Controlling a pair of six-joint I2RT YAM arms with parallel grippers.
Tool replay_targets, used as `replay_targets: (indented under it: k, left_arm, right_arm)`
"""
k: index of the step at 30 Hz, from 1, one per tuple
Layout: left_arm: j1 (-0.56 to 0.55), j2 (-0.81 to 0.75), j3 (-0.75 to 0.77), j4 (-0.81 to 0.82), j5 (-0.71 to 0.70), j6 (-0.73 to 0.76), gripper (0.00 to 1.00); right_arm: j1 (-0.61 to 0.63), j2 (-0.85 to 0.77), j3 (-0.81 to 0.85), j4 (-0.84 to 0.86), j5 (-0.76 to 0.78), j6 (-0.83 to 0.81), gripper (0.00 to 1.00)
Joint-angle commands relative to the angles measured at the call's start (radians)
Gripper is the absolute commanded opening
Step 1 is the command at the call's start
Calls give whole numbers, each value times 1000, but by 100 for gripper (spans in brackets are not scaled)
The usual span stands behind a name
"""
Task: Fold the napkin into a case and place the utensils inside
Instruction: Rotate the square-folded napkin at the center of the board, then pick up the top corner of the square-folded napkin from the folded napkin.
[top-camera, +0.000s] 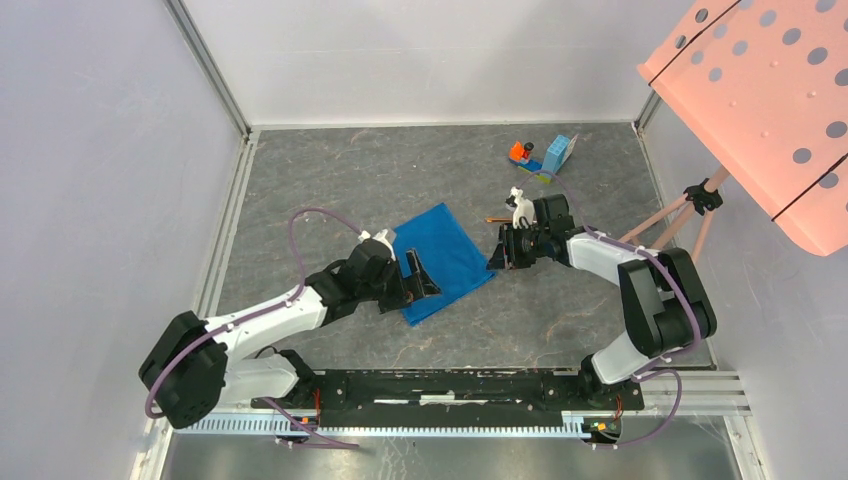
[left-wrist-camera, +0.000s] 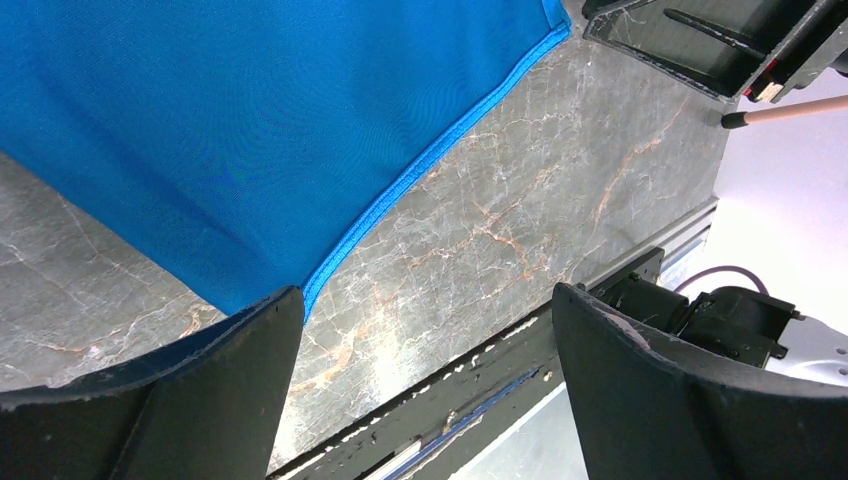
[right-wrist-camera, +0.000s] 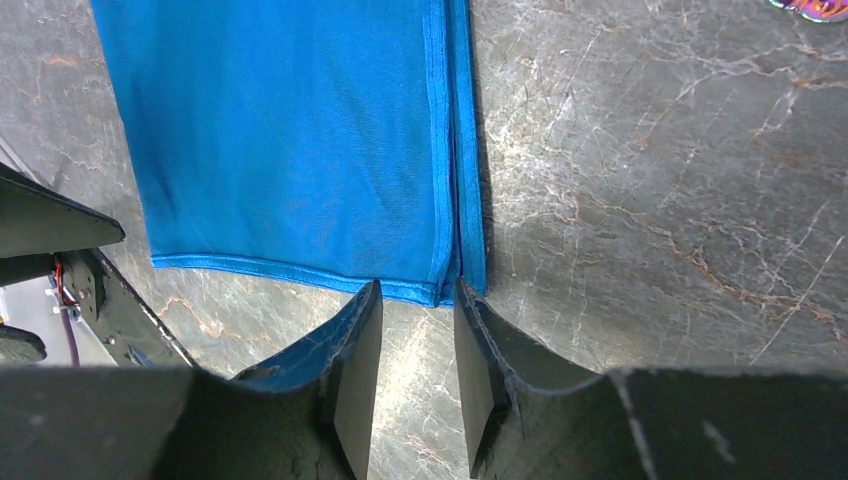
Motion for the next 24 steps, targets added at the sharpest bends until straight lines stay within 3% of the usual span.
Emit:
replay_targets:
  k: [1,15,24]
  left_arm:
    - [1,-34,10,-13,-20,-17,100]
    - [6,-95,12,-55,-41,-17,100]
    - [12,-109,20,-70,-40,-11,100]
  right_arm:
    - [-3,24,26,31,-9,-5,37]
    - [-1,34,-11,66,-34,9,29]
    - [1,35,-30,58,-20,5,34]
